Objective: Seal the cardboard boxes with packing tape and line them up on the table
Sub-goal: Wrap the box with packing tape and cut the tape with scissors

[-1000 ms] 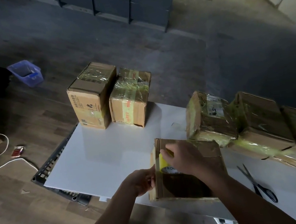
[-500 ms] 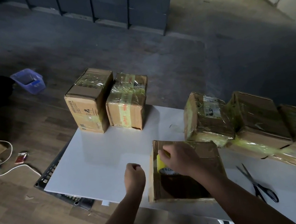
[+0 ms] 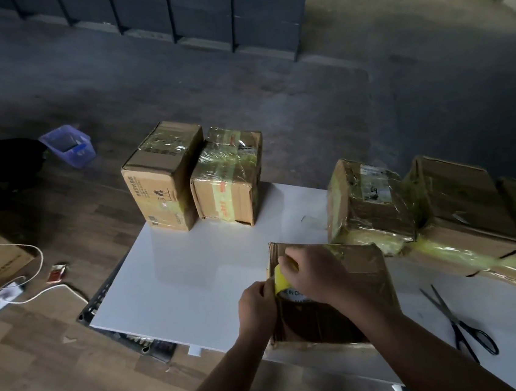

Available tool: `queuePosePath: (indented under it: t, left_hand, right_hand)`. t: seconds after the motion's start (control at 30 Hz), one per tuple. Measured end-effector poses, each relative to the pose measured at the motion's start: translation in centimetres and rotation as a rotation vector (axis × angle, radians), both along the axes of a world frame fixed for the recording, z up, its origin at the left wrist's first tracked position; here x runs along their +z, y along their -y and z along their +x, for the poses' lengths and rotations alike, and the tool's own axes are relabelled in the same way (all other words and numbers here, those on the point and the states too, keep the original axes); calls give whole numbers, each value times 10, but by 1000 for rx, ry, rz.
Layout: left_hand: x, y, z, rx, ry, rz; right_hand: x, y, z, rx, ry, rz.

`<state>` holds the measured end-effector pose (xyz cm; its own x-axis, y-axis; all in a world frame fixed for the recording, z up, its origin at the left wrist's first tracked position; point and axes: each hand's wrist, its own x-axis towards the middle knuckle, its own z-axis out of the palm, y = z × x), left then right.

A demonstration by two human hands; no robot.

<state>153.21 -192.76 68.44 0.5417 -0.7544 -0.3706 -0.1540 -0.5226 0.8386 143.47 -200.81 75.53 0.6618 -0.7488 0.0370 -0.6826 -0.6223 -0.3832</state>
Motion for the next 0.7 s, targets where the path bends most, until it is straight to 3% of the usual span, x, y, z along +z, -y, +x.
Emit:
queuePosePath:
  t: [0.17,0.27,0.47,0.57,0.7]
  left_hand:
    - [-4,-2,-8,44,45,-11]
    - [-3,0,-9,42,90,-3]
    - [-3,3,-10,70,133,4]
    - [-4,5,-14,78,158,10]
    - [-4,7,-14,71,147,41]
  right_hand:
    - [-10,4,-21,-94,286,344]
    - [-11,3,-32,-181,309,446]
    - [1,16,-49,-70,89,258]
    - [3,23,-70,-96,-1,96]
    - [2,24,-75,-117,-42,35]
